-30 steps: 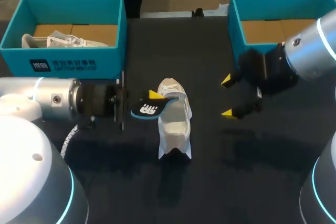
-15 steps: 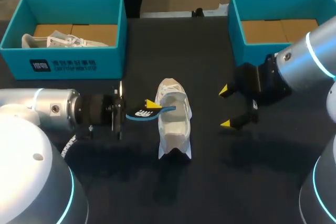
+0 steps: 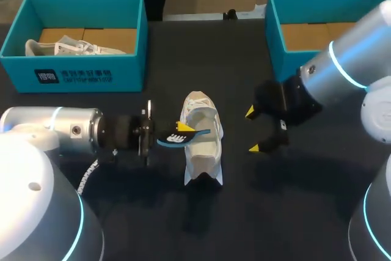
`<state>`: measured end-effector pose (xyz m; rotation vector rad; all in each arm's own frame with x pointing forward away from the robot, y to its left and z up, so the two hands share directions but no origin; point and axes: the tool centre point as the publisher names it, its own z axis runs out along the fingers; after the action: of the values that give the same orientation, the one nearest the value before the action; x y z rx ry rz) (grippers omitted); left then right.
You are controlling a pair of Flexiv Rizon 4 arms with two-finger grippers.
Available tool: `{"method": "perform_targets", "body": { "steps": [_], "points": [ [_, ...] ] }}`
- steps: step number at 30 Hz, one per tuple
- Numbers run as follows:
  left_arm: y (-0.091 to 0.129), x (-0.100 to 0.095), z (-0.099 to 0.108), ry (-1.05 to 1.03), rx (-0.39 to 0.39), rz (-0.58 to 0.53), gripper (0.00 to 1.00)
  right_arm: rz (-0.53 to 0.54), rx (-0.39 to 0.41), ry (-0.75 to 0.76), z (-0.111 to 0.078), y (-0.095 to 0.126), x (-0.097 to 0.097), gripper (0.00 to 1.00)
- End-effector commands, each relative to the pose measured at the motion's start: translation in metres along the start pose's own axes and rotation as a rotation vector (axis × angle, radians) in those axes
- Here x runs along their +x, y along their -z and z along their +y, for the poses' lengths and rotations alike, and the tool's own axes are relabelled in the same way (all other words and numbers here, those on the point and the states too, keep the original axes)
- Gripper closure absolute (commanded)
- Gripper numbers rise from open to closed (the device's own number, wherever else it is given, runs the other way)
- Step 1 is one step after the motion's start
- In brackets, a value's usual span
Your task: Take the shoe out of the shoebox, open the shoe tongue, remove and reinsert the insole, then place the shoe into the shoebox
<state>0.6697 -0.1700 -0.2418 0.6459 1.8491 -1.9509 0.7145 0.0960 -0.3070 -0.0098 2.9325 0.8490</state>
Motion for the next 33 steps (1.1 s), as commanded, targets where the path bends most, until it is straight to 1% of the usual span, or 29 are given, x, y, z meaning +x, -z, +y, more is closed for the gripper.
{"method": "perform_targets", "body": {
  "steps": [1,15,17,20,21,26,29,33],
  "points": [
    [-0.001,0.000,0.001,0.000,0.000,0.000,1.00,0.003,0.016,-0.001,0.006,-0.007,-0.004,0.00],
    [-0.001,0.000,0.001,0.000,0.000,0.000,1.00,0.005,0.021,0.005,0.007,-0.009,-0.004,0.00],
    [-0.003,0.005,0.005,0.015,0.005,0.014,1.00,-0.010,0.059,0.020,0.010,-0.013,-0.005,0.00],
    [-0.004,0.009,0.008,0.020,0.006,0.019,1.00,-0.031,0.061,0.038,0.013,-0.016,-0.005,0.00],
    [-0.004,0.012,0.010,0.020,0.007,0.020,1.00,-0.029,0.083,0.049,0.016,-0.019,-0.005,0.00],
    [-0.001,0.020,0.013,0.017,0.024,0.014,1.00,-0.038,0.081,0.072,0.022,-0.025,-0.003,0.00],
    [-0.001,0.024,0.016,-0.003,0.036,0.018,1.00,-0.038,0.093,0.081,0.024,-0.028,-0.003,0.00],
    [-0.002,0.027,0.020,-0.021,0.047,0.019,1.00,-0.038,0.102,0.084,0.024,-0.031,-0.001,0.00]
  ]
}}
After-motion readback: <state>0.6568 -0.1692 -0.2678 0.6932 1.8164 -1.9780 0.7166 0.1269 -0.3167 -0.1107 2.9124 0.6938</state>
